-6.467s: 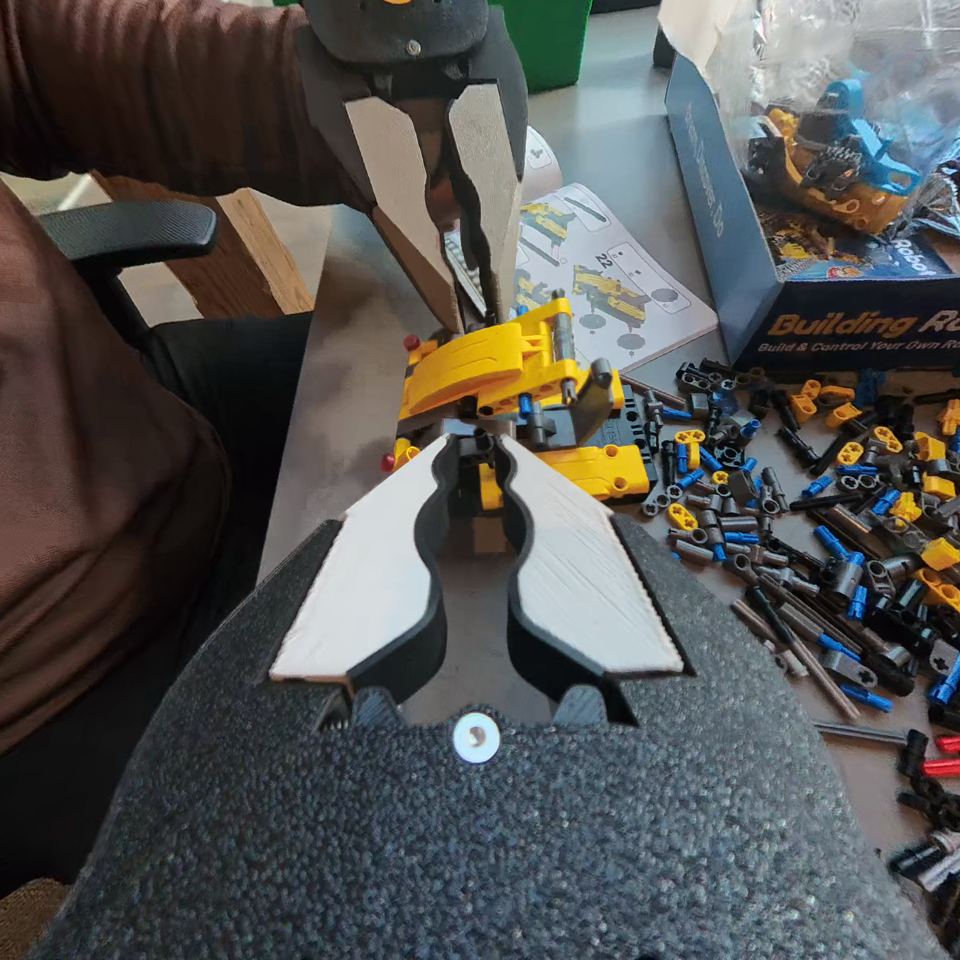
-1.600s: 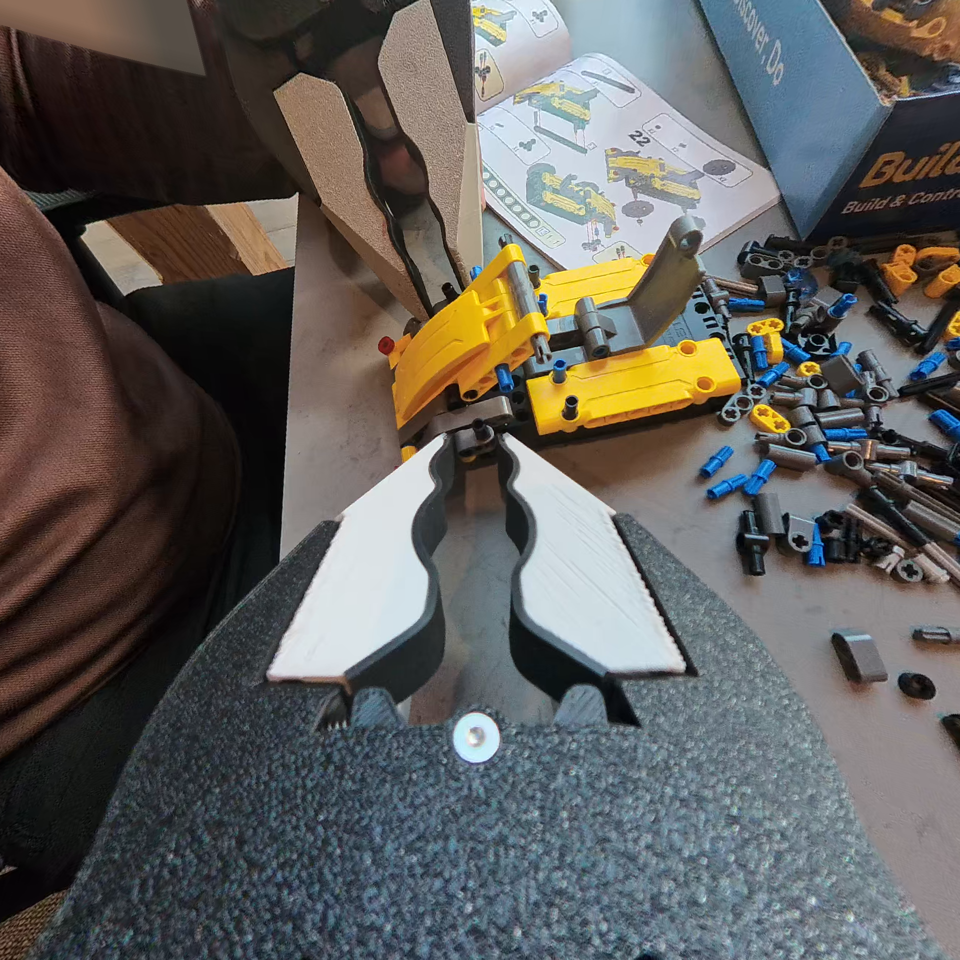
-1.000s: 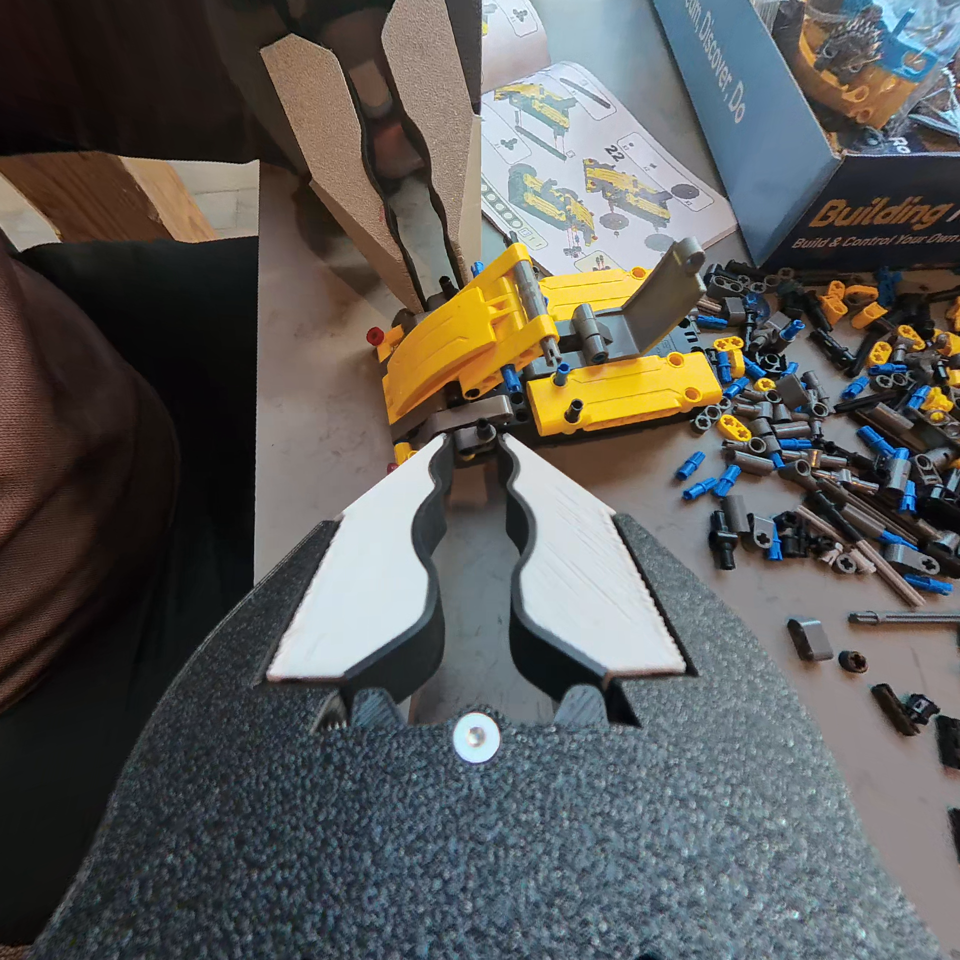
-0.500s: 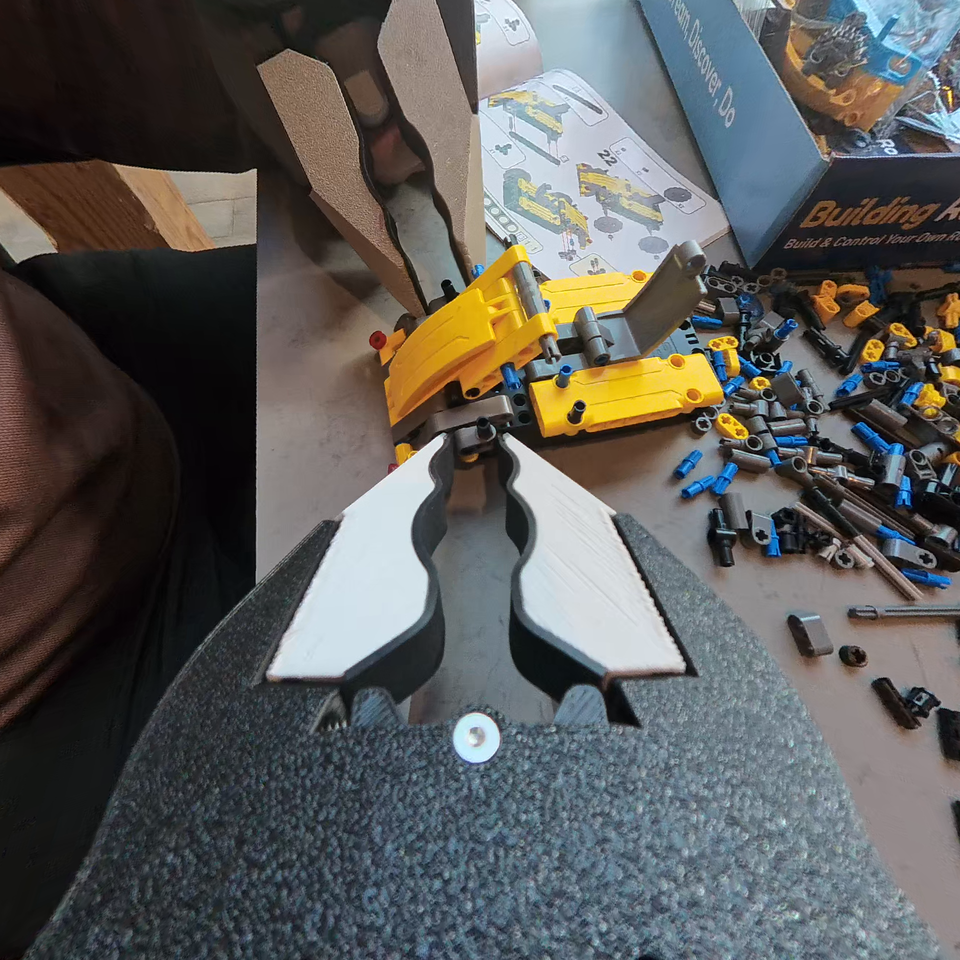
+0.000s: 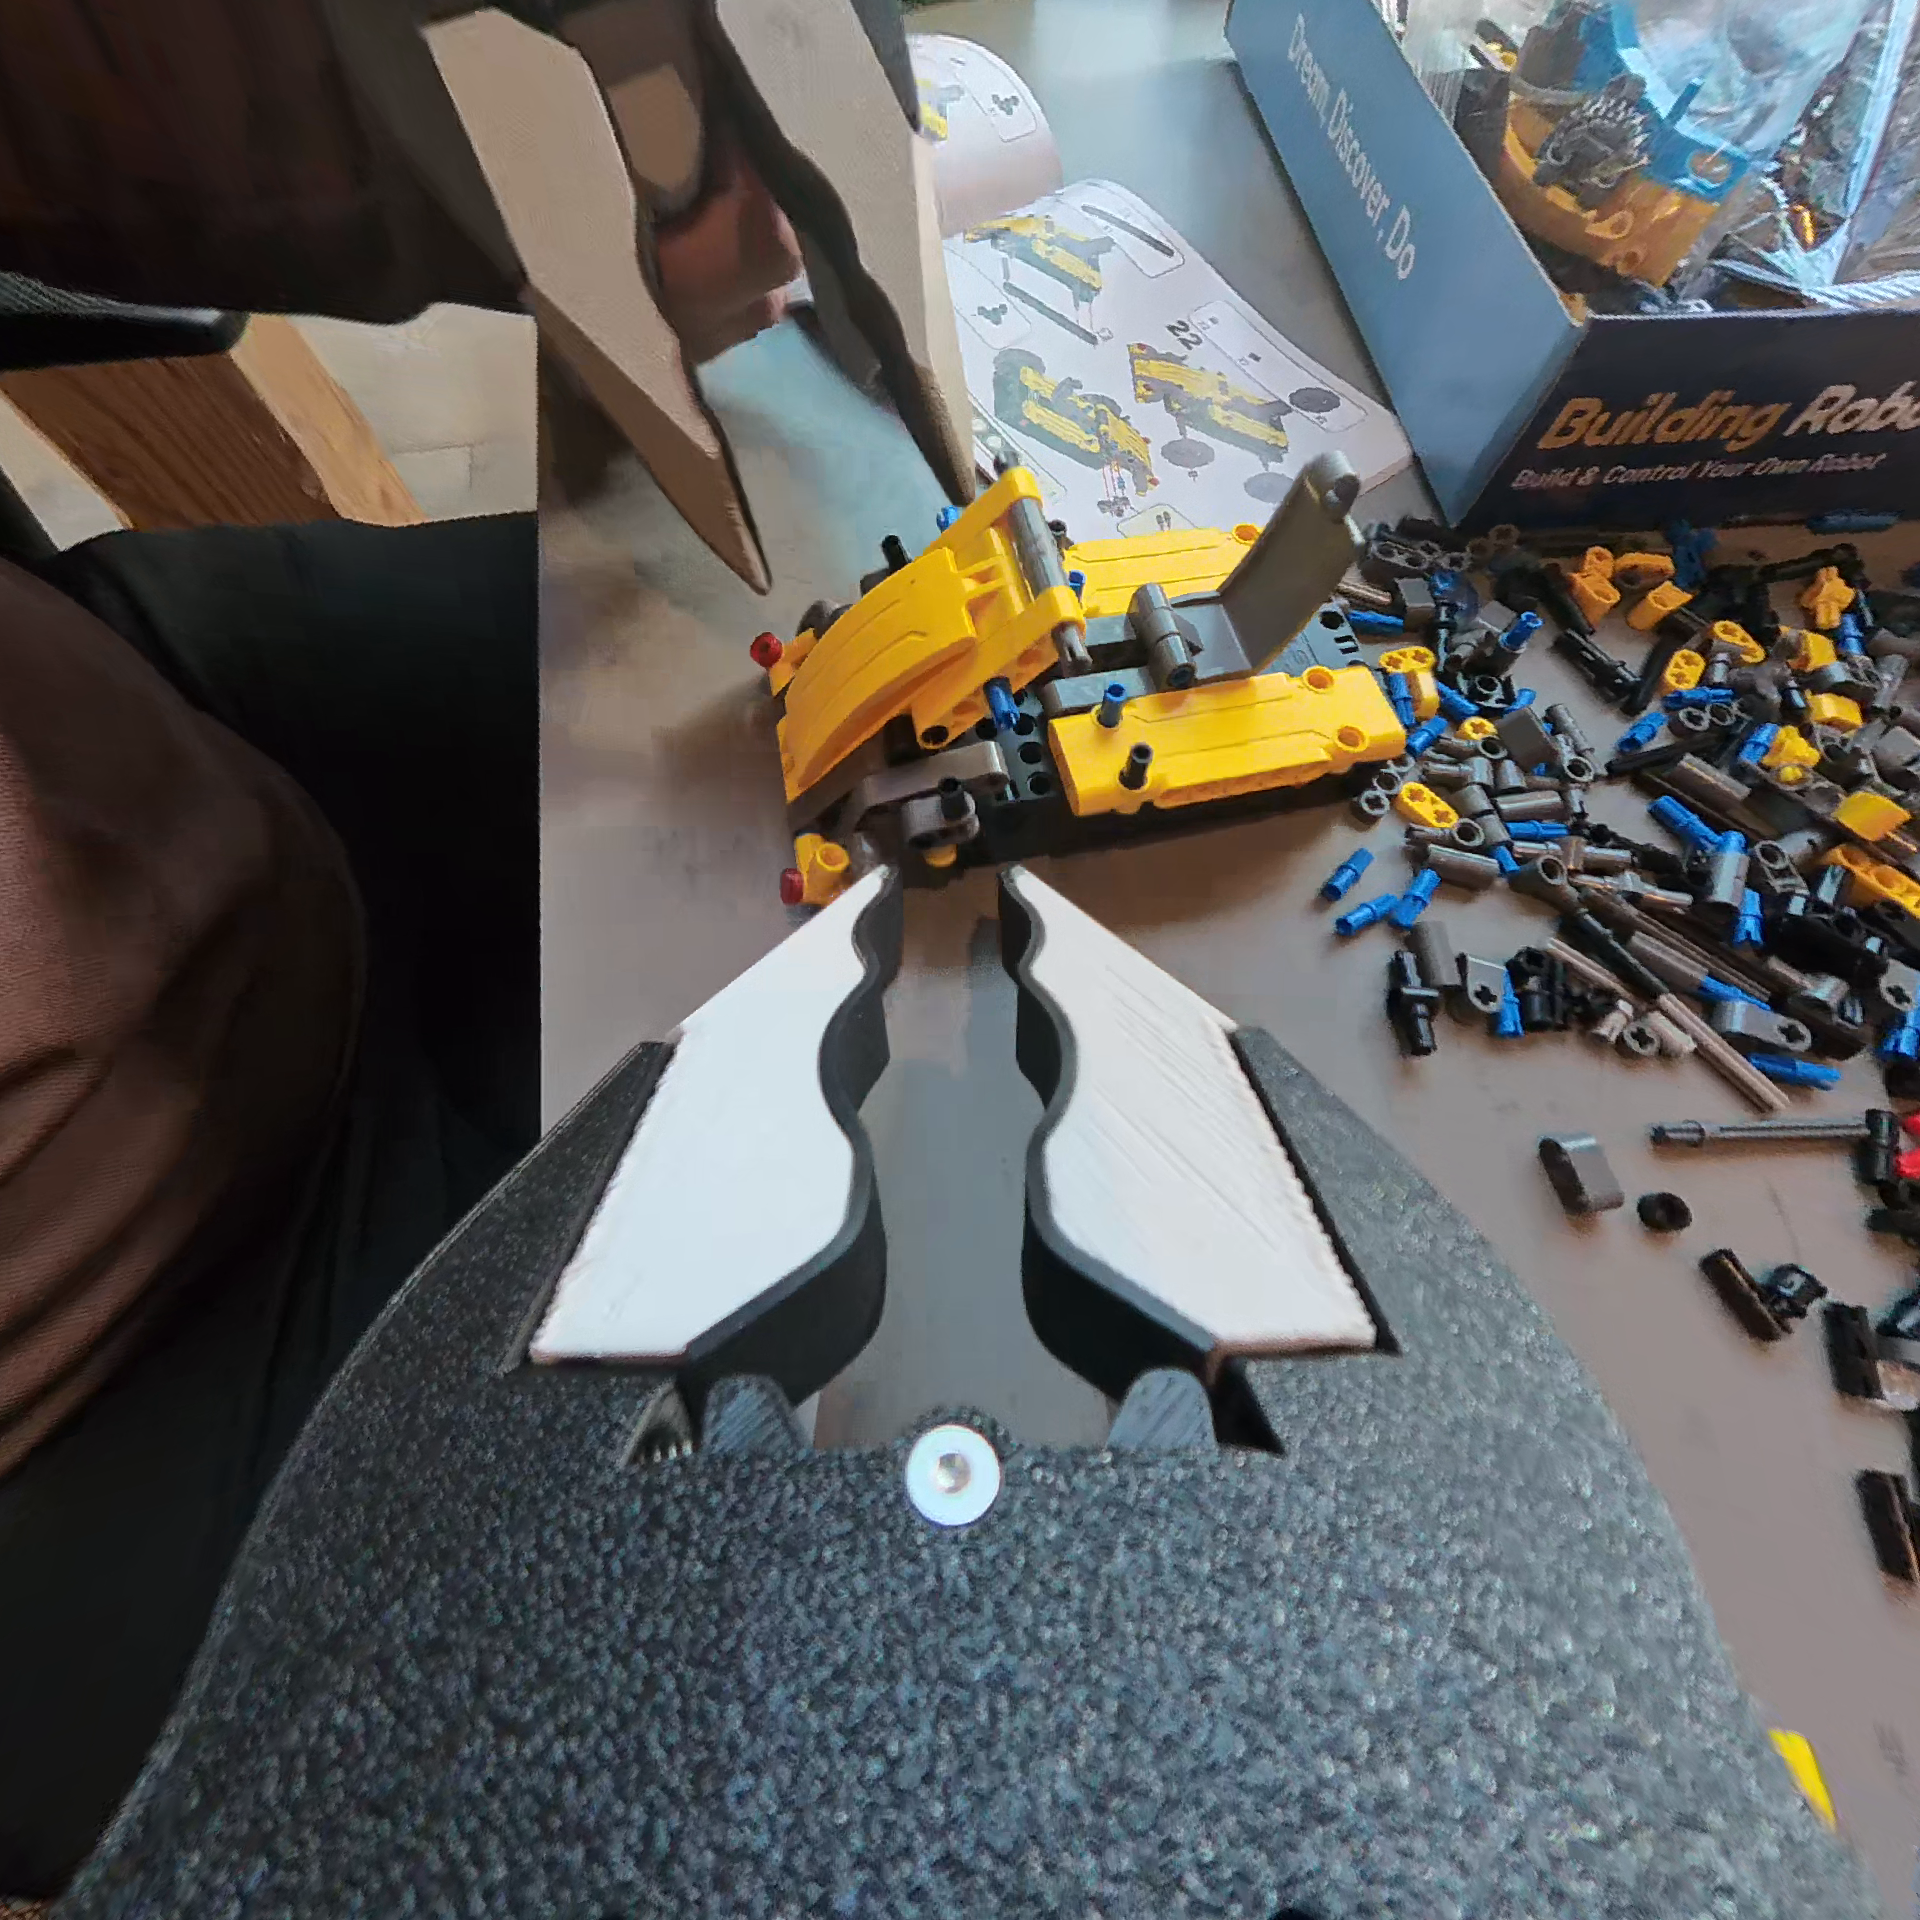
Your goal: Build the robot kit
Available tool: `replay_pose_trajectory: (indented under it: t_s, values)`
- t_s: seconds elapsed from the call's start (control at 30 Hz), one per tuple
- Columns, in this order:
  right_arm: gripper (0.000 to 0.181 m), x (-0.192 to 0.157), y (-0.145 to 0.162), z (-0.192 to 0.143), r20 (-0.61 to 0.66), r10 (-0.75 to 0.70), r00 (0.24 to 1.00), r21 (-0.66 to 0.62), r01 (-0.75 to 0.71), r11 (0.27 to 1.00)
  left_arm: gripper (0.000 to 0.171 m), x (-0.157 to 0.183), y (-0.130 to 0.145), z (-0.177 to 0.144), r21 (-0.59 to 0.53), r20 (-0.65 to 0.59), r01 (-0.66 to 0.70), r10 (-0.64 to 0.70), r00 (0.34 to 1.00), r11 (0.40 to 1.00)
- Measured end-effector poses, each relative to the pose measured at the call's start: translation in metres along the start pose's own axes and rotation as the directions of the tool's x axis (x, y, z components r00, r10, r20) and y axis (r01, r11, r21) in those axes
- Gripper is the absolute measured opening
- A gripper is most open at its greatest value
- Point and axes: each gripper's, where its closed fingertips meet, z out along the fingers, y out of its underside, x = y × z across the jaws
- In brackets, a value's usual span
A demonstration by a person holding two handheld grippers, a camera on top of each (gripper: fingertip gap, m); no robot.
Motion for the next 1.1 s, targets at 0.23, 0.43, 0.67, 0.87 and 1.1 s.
replay_pose_trajectory:
  t_s: [0.23, 0.43, 0.67, 0.87, 1.1]
  values:
    - [0.013, 0.004, -0.012, -0.017, -0.017, 0.019, 1.0, 0.13, -0.016, 0.991, 0.051, 0.006, 0.003, 0.004, -0.023, 0.105, 0.068, -0.065, 0.992, 0.997]
    - [0.015, 0.003, -0.008, -0.013, -0.001, 0.032, 0.999, 0.094, -0.032, 0.995, 0.055, 0.007, 0.004, 0.013, -0.048, 0.103, 0.039, -0.034, 0.994, 0.998]
    - [0.016, 0.004, -0.003, -0.008, 0.012, 0.054, 0.998, 0.052, -0.054, 0.997, 0.055, 0.008, 0.003, 0.016, -0.018, 0.077, 0.034, -0.032, 0.996, 0.999]
    - [0.016, 0.006, -0.004, -0.008, 0.025, 0.078, 0.997, 0.056, -0.08, 0.995, 0.055, 0.009, 0.002, 0.015, -0.009, 0.062, 0.03, -0.029, 0.998, 1.0]
    - [0.018, 0.004, -0.003, -0.007, 0.038, 0.081, 0.996, 0.046, -0.083, 0.995, 0.053, 0.011, 0.005, 0.009, -0.012, 0.06, 0.013, -0.013, 0.998, 1.0]
